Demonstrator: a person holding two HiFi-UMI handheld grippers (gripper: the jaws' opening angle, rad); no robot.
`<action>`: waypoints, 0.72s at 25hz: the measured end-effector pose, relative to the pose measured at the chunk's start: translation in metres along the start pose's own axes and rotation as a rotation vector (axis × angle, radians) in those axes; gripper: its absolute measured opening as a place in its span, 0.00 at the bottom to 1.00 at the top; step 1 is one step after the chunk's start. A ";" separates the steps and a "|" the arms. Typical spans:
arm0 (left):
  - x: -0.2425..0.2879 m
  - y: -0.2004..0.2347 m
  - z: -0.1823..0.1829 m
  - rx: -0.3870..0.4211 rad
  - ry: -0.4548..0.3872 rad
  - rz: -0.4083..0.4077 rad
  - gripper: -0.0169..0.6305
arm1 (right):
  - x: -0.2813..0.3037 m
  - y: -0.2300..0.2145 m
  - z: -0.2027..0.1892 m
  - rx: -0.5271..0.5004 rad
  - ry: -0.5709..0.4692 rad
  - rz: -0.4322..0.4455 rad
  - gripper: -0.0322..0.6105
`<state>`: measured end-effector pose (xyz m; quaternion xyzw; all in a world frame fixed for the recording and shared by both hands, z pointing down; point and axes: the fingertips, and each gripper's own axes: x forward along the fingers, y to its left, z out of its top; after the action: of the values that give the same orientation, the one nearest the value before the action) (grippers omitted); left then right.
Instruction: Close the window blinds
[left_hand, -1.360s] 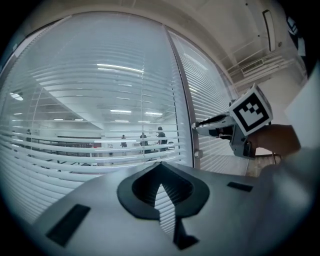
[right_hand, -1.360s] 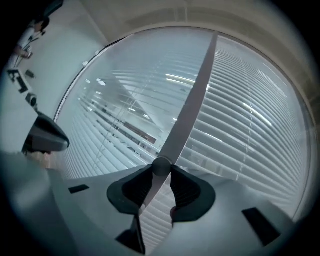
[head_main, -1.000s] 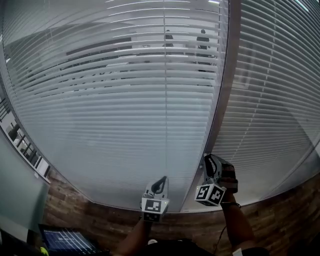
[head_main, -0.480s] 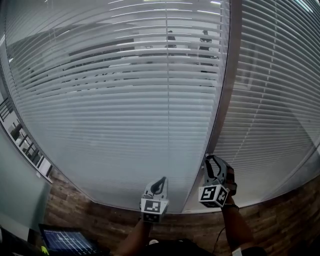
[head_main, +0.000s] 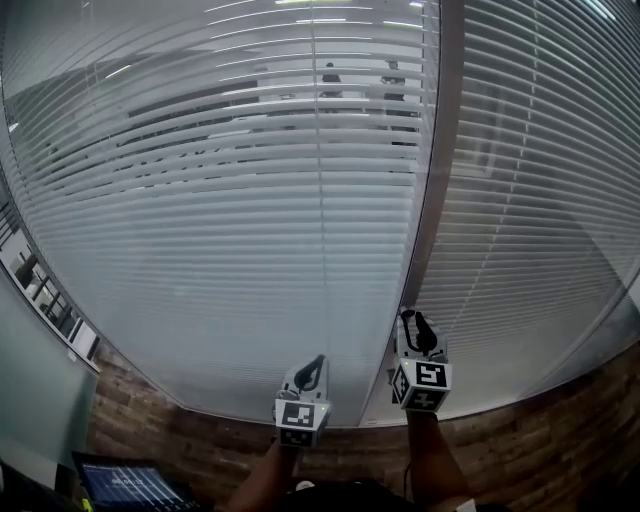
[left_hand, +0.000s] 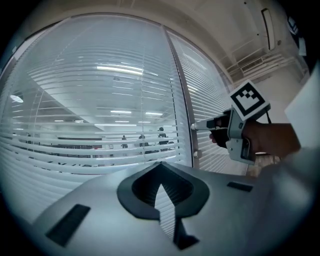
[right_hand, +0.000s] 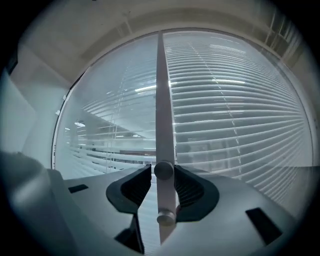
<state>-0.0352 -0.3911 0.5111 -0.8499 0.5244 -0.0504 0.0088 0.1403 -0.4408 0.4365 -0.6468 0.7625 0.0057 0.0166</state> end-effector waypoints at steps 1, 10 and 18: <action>0.001 -0.002 0.000 0.002 0.001 -0.005 0.01 | 0.001 0.000 0.002 0.013 -0.003 -0.005 0.25; 0.003 -0.001 -0.004 -0.004 -0.018 0.000 0.01 | 0.006 -0.004 0.002 0.006 0.008 -0.029 0.24; 0.001 -0.002 -0.001 -0.005 -0.004 -0.008 0.01 | 0.008 0.003 0.004 -0.313 0.018 -0.006 0.24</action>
<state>-0.0328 -0.3912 0.5126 -0.8522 0.5210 -0.0474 0.0073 0.1363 -0.4476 0.4322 -0.6438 0.7504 0.1188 -0.0911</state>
